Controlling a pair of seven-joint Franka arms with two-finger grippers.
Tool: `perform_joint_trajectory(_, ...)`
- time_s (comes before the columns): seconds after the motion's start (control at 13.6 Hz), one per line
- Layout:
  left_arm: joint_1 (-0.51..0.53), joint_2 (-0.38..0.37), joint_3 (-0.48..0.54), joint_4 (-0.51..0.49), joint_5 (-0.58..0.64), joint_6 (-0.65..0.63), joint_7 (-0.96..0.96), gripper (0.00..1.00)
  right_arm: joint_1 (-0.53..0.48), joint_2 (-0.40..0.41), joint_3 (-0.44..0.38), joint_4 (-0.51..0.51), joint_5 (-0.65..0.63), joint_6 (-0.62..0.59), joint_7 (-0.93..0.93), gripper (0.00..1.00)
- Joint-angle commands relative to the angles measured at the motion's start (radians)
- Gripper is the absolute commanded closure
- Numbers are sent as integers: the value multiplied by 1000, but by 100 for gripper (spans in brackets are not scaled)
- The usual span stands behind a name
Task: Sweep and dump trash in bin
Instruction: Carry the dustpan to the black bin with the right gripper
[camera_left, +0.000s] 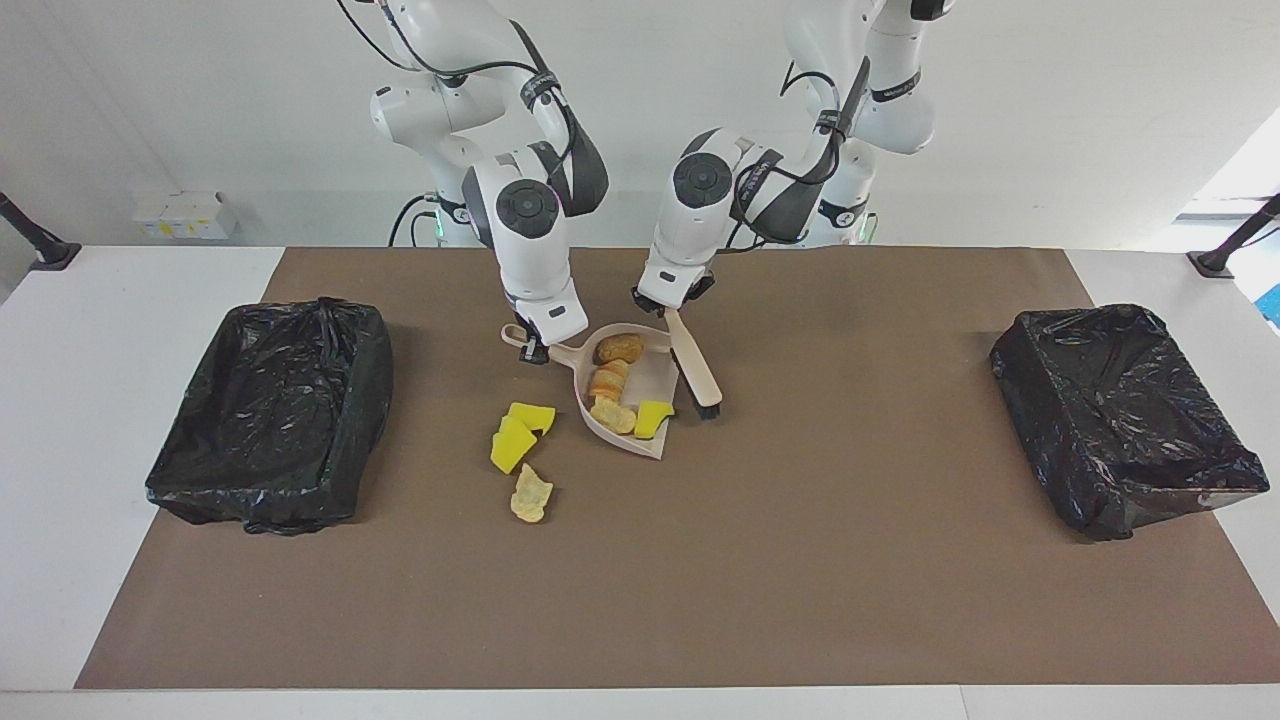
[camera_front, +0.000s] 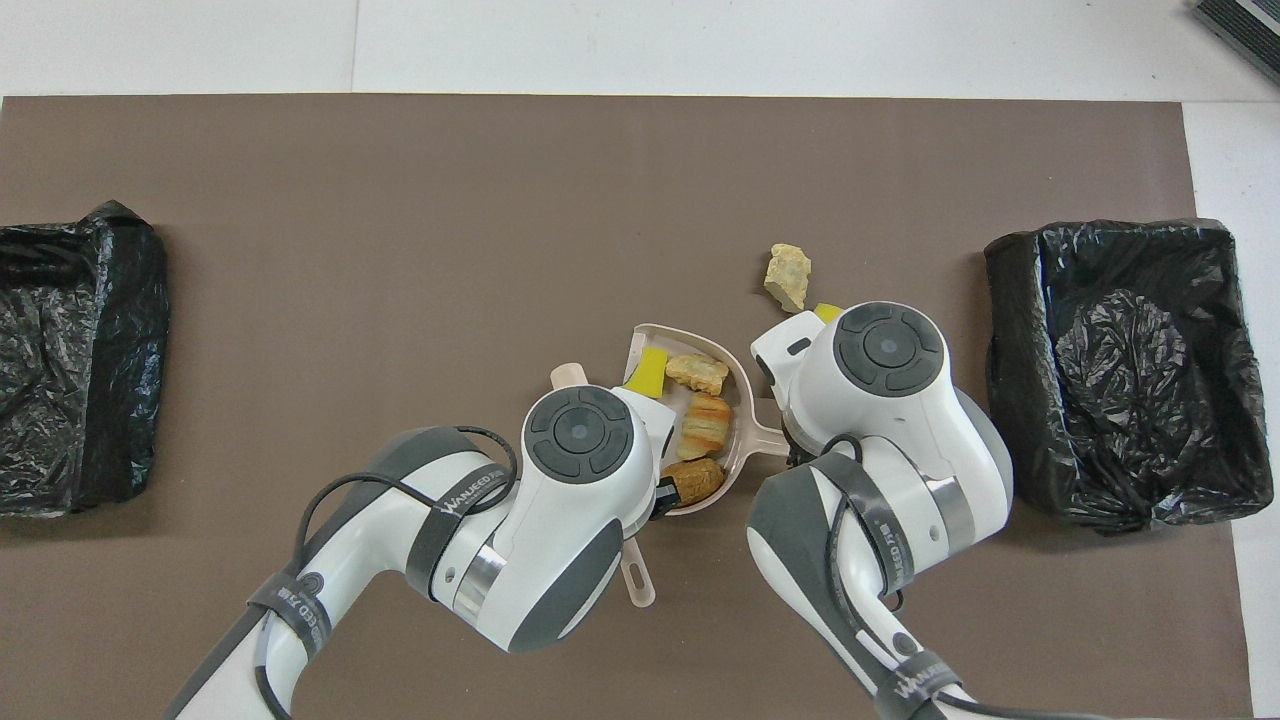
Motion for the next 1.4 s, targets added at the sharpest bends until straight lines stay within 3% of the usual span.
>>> perform_joint_trajectory(0.0, 3, -89, -4, -113, 30, -16, 9, 100, -7, -28, 5, -33, -13, 16, 5, 100)
perform_joint_trajectory(0.37, 20, -124, -5, -188, 47, 36, 45, 100, -26, -22, 5, -24, -13, 15, -2, 100)
perform_joint_trajectory(0.74, -18, -192, -7, -371, 48, 341, 61, 100, -111, -60, -1, 44, 4, -5, -65, 100)
perform_joint_trajectory(1.03, -89, -207, -14, -368, 48, 337, 62, 100, -245, -75, -5, 149, 7, -117, -169, 100)
perform_joint_trajectory(1.33, -154, -195, -17, -377, 47, 340, 35, 100, -468, -59, -6, 280, 3, -282, -296, 100)
